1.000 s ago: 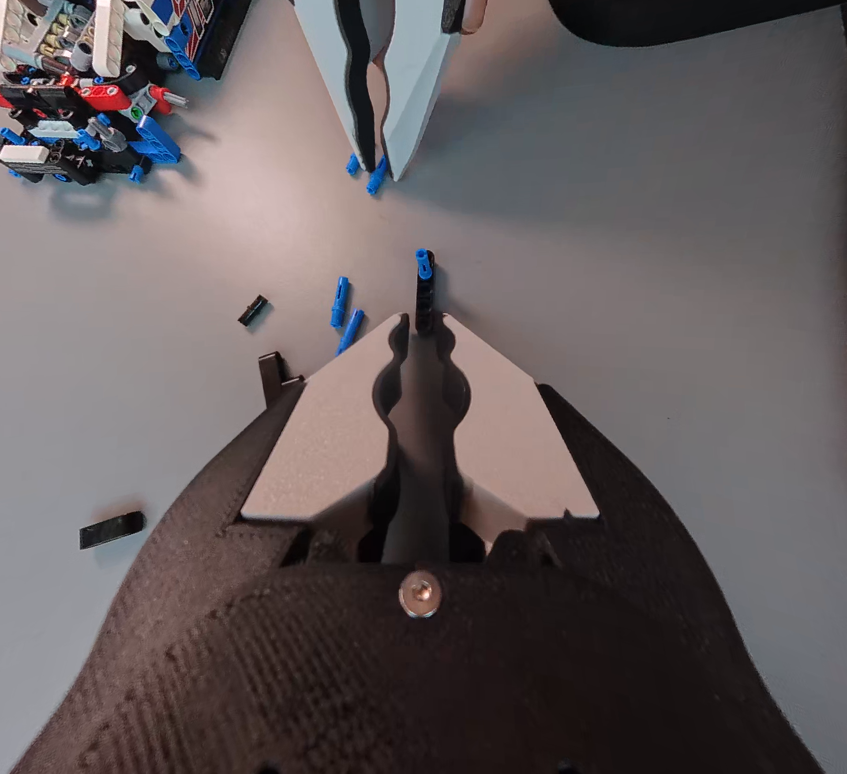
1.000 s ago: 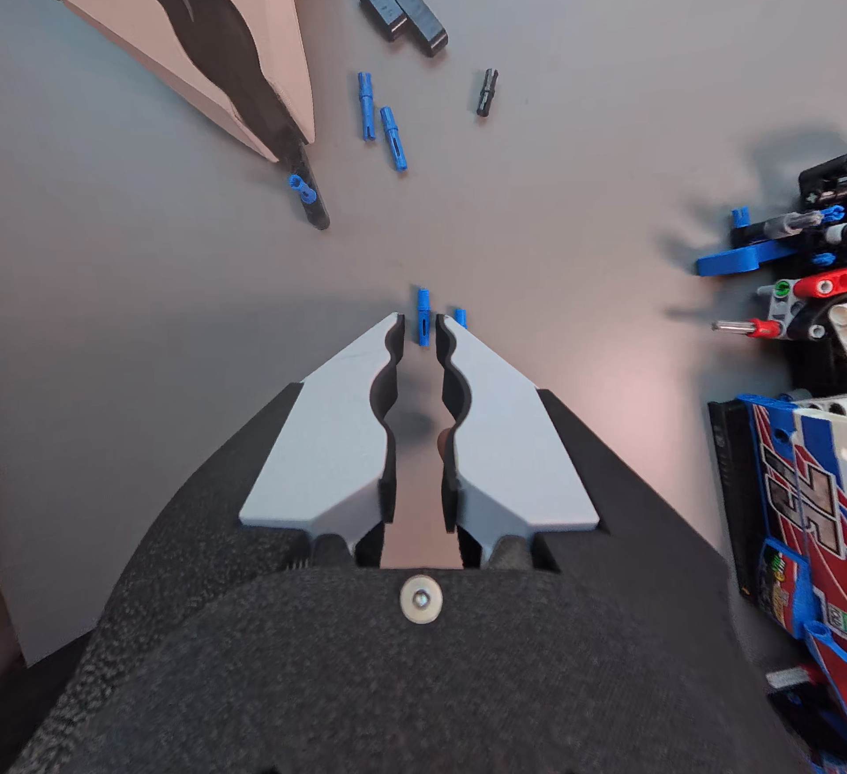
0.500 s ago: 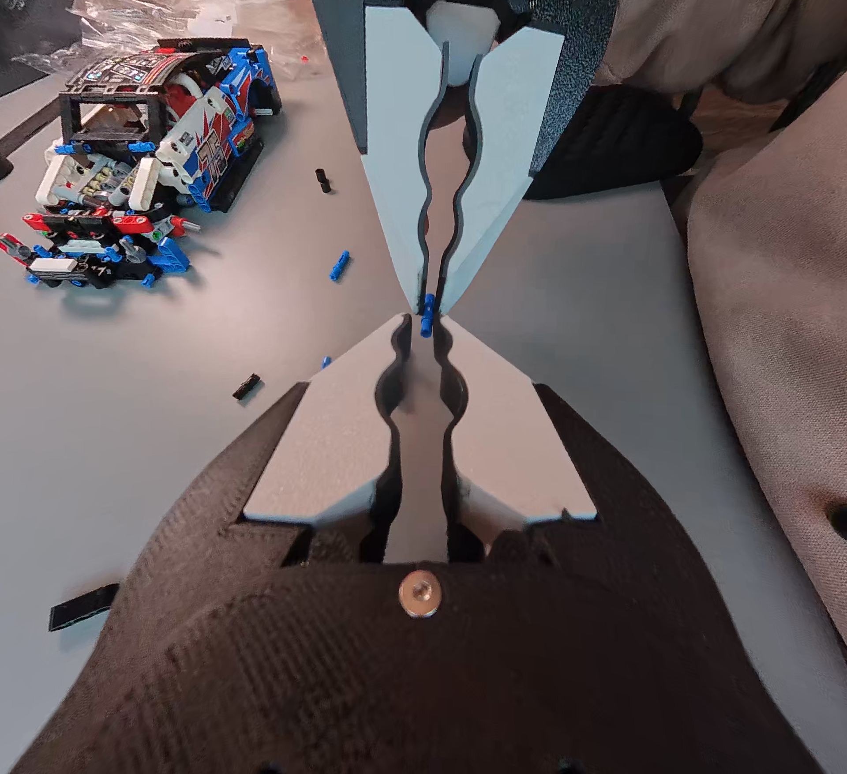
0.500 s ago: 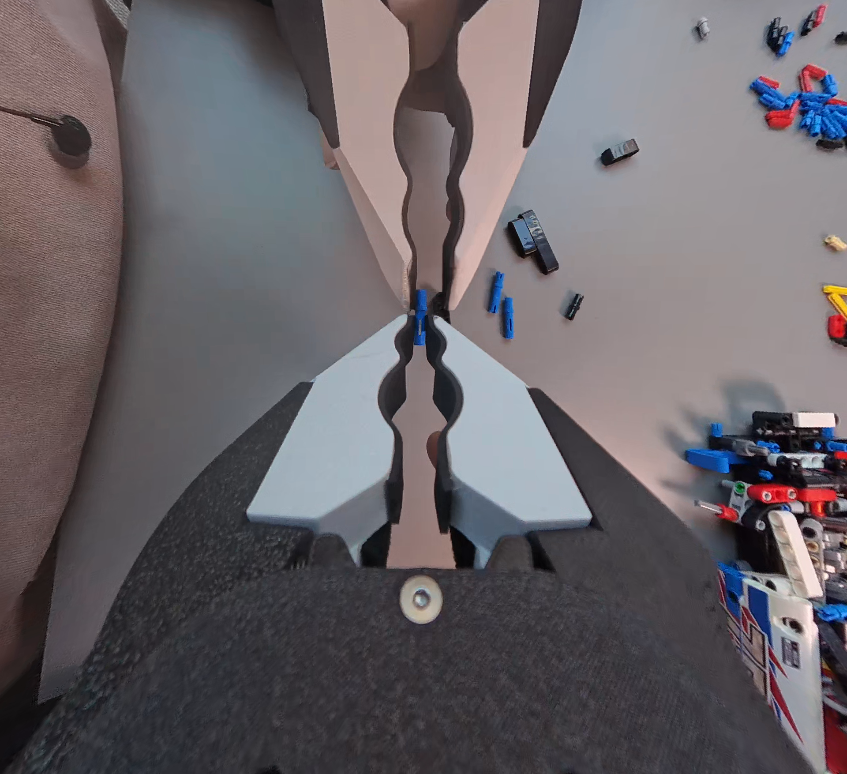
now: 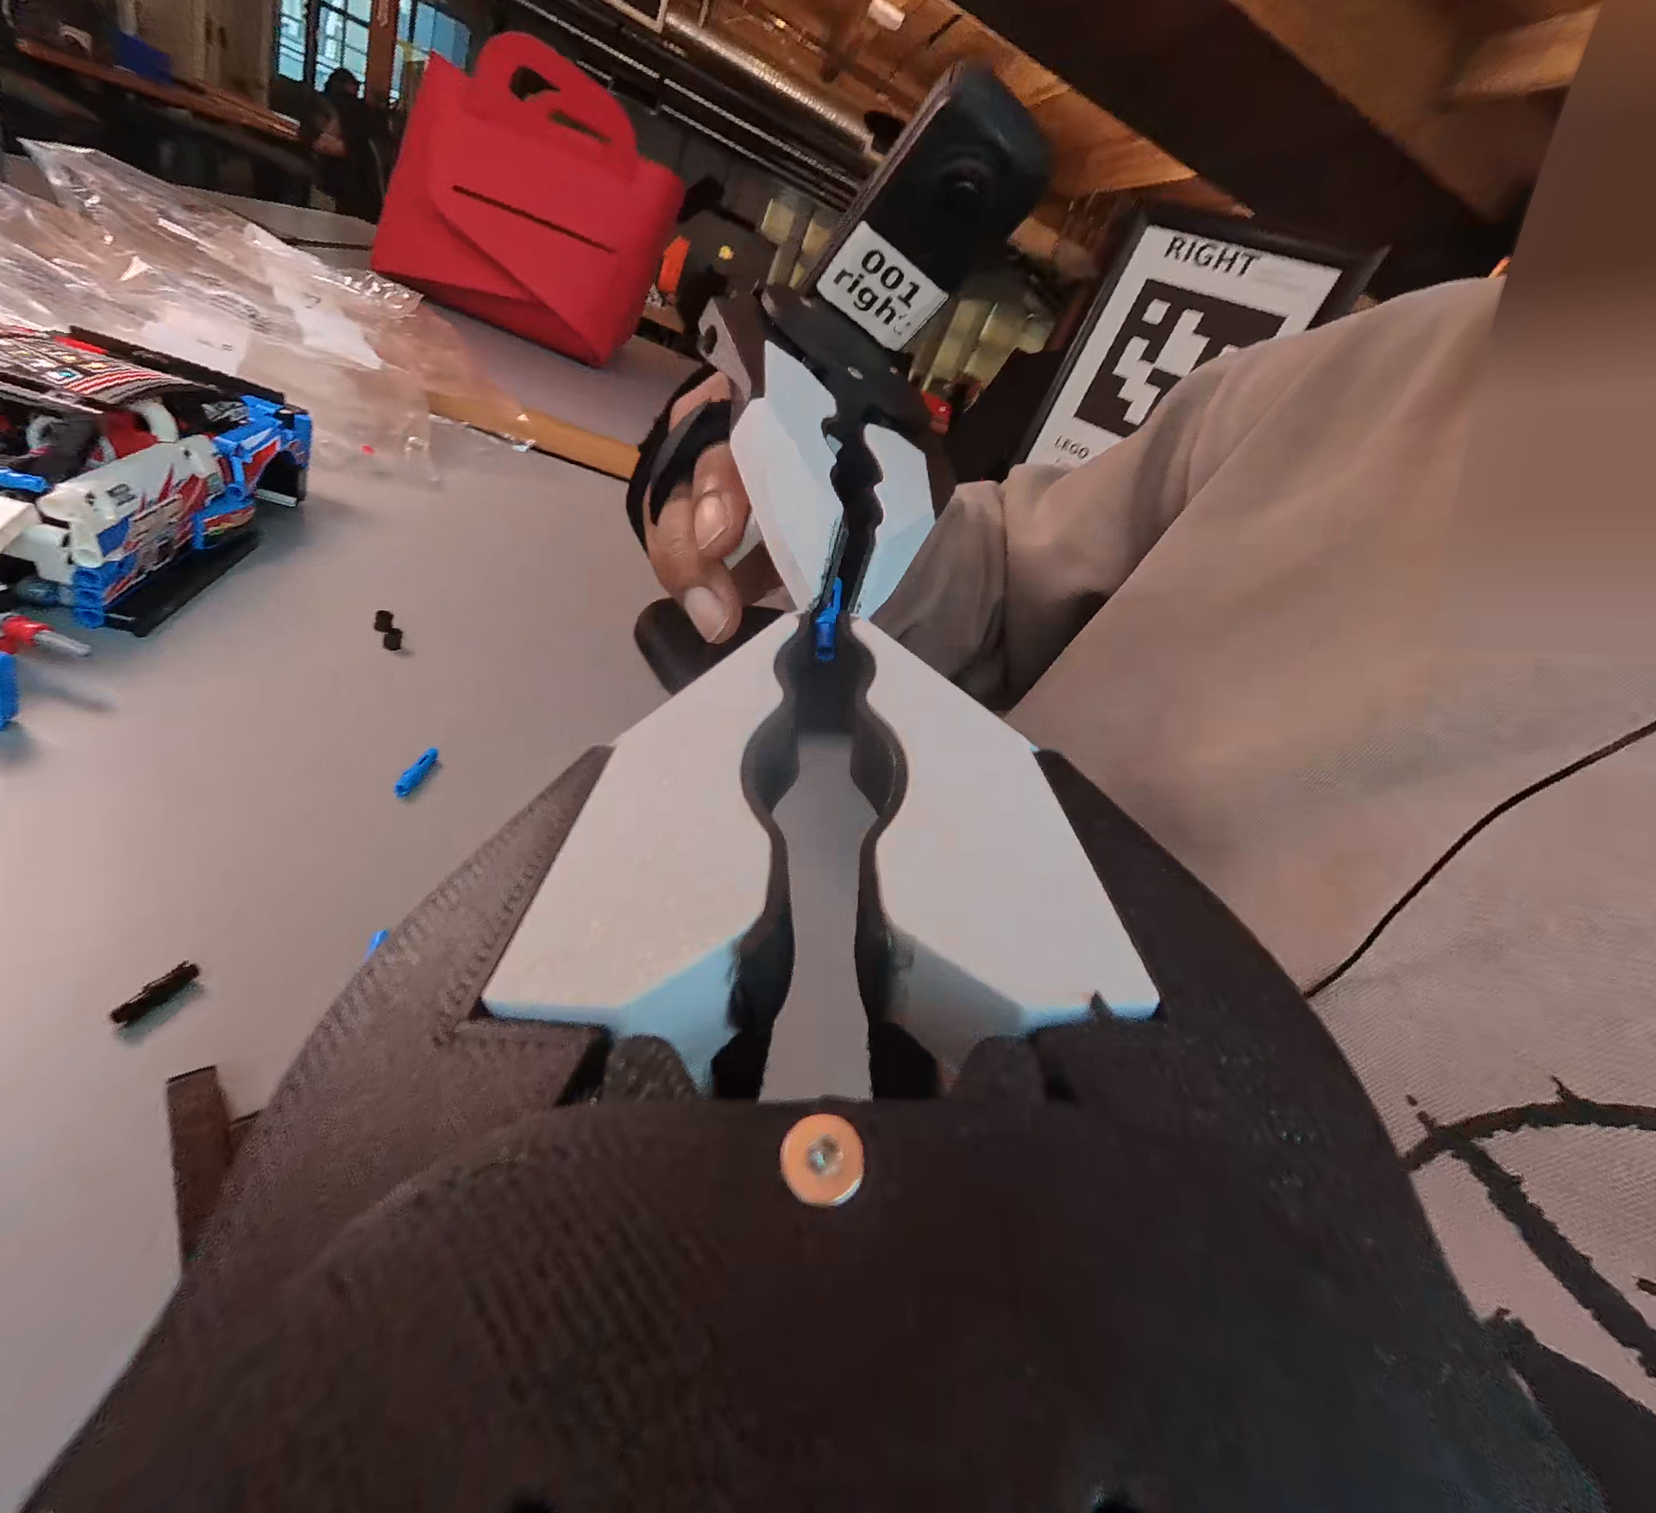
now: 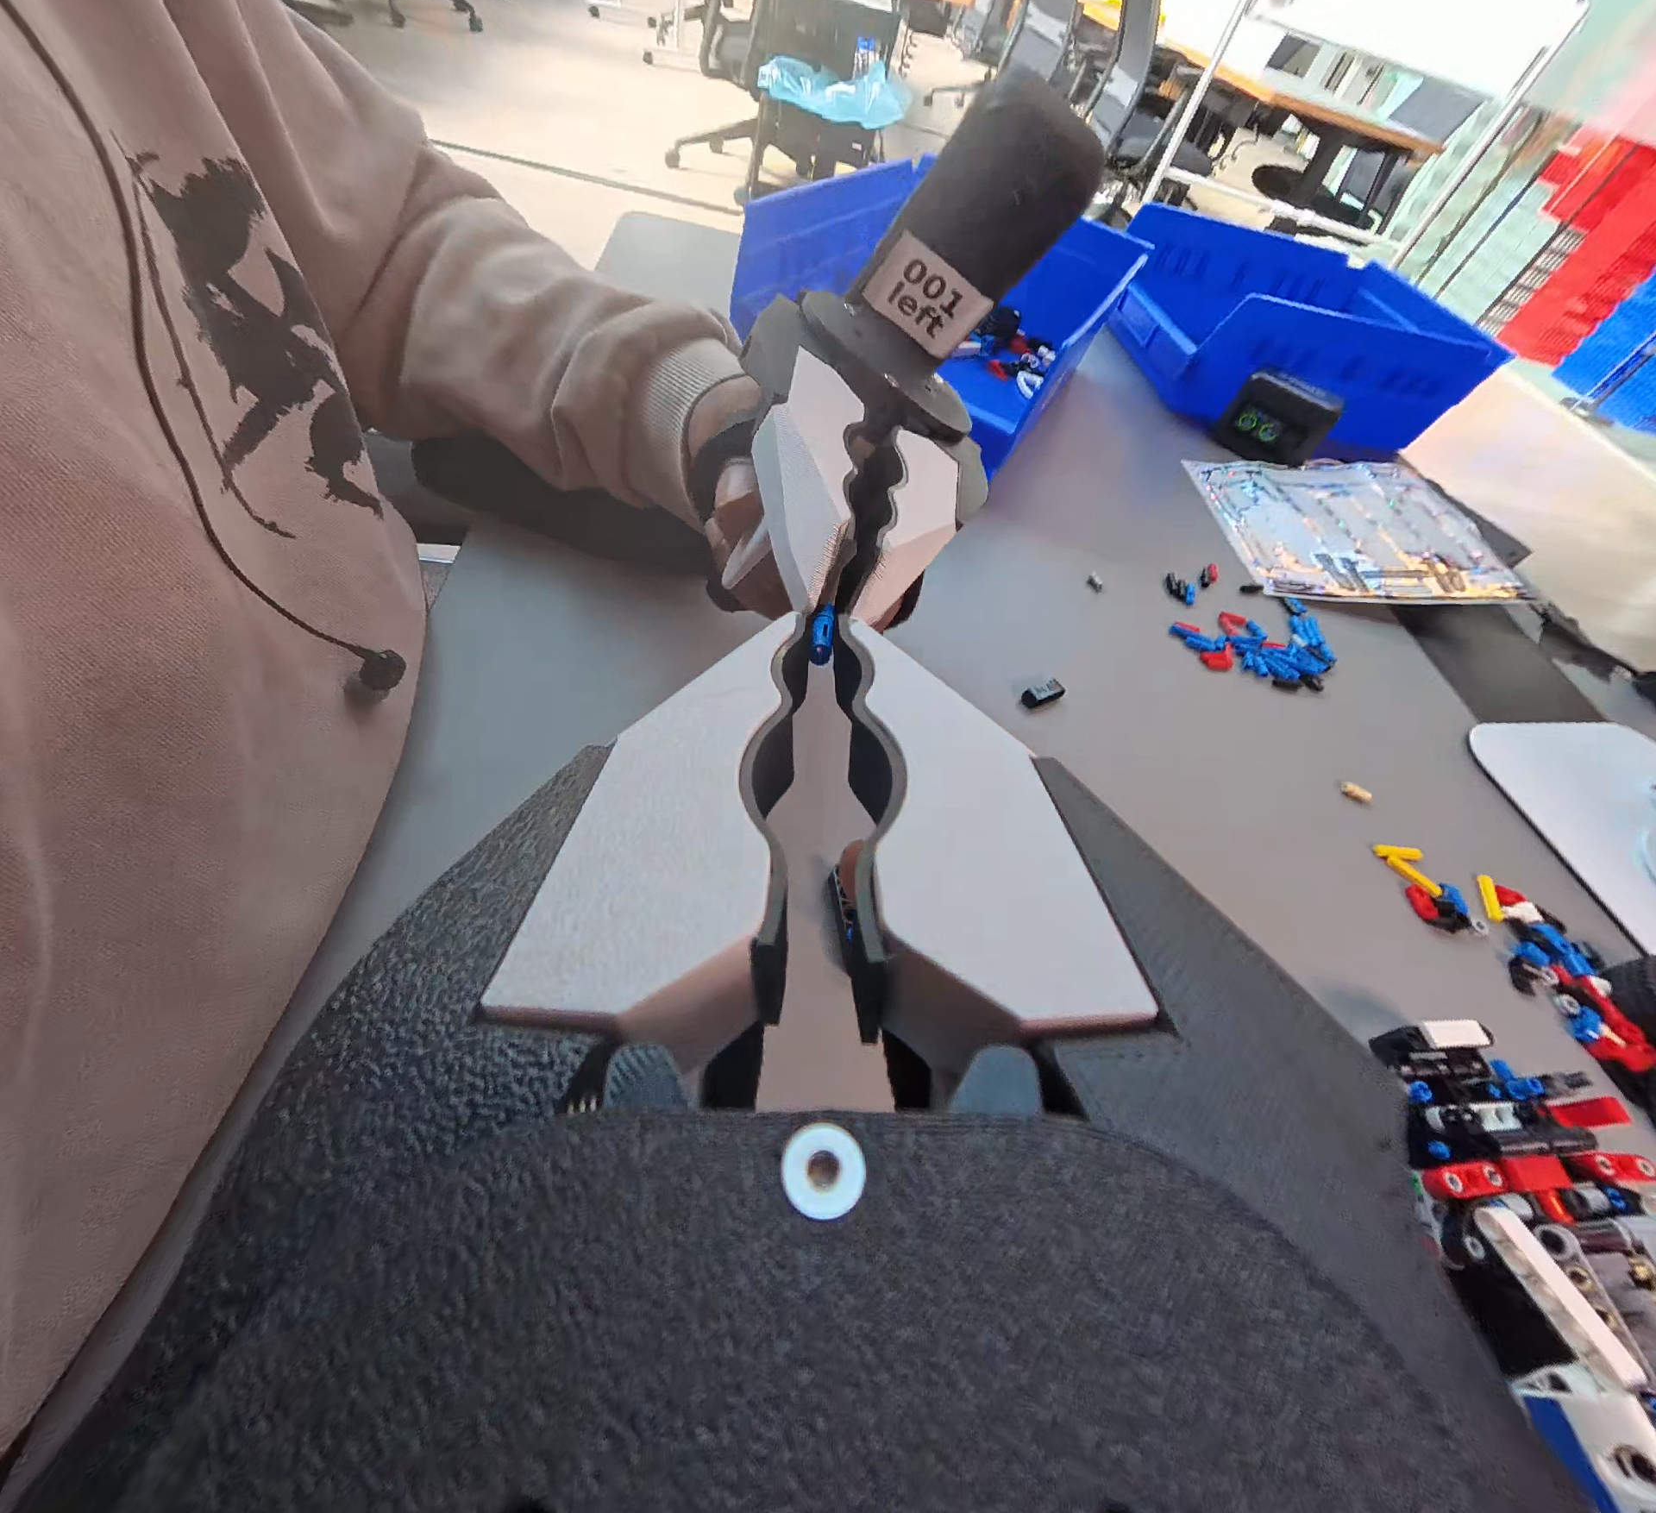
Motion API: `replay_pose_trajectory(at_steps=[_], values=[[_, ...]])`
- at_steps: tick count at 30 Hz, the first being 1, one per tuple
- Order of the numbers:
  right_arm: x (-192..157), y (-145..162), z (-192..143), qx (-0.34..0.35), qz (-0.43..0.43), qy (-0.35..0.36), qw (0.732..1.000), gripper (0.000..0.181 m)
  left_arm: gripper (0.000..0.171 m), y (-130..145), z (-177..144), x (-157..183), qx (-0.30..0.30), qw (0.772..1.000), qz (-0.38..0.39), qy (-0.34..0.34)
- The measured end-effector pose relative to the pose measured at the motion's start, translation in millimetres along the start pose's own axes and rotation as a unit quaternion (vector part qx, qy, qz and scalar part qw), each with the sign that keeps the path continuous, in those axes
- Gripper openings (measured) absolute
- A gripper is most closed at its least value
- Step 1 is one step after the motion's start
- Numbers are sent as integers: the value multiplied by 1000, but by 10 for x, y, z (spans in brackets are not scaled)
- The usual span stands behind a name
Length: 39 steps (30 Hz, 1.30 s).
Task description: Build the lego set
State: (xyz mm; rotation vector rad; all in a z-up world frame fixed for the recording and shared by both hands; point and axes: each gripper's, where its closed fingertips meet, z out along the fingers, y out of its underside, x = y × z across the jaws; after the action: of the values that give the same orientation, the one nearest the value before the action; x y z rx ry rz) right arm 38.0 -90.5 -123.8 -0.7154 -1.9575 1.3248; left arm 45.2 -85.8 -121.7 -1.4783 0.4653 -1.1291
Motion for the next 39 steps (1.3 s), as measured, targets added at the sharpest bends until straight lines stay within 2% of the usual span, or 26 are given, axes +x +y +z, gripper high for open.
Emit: replay_pose_trajectory(at_steps=[5, 7, 8, 10, 12, 14, 17, 20, 24, 34, 39], values=[[-27, -90, -8, 2, -24, 5, 1000, 2, 2, -50, -2, 58, 22, 999, -33, 31], [-20, -62, -8, -22, -22, -3, 1000, 2, 2, -20, 4, 15, 11, 999, -38, 18], [1, -19, -7, -45, -20, -7, 999, 2, 9, 4, -4, -51, -1, 999, -32, -4], [-28, 118, -12, -110, -1, -48, 993, 2, 25, 182, -72, -256, -80, 994, 24, -73], [121, 332, 12, -193, -9, -37, 981, 2, 24, 438, -219, -545, -184, 963, 110, -165], [173, 549, 69, -261, -15, -55, 964, 2, 24, 698, -299, -682, -265, 933, 139, -199], [139, 858, 174, -350, -31, -98, 931, 2, 22, 969, -311, -764, -331, 907, 144, -216], [115, 1065, 222, -412, -38, -123, 902, 2, 18, 1049, -288, -784, -347, 899, 149, -222], [119, 1216, 226, -454, -37, -135, 880, 2, 17, 1073, -254, -815, -348, 896, 153, -229], [95, 1265, 222, -479, -35, -146, 865, 2, 6, 1105, -217, -868, -359, 883, 175, -246], [86, 1259, 244, -478, -36, -149, 865, 2, 6, 1106, -215, -865, -359, 884, 172, -244]])
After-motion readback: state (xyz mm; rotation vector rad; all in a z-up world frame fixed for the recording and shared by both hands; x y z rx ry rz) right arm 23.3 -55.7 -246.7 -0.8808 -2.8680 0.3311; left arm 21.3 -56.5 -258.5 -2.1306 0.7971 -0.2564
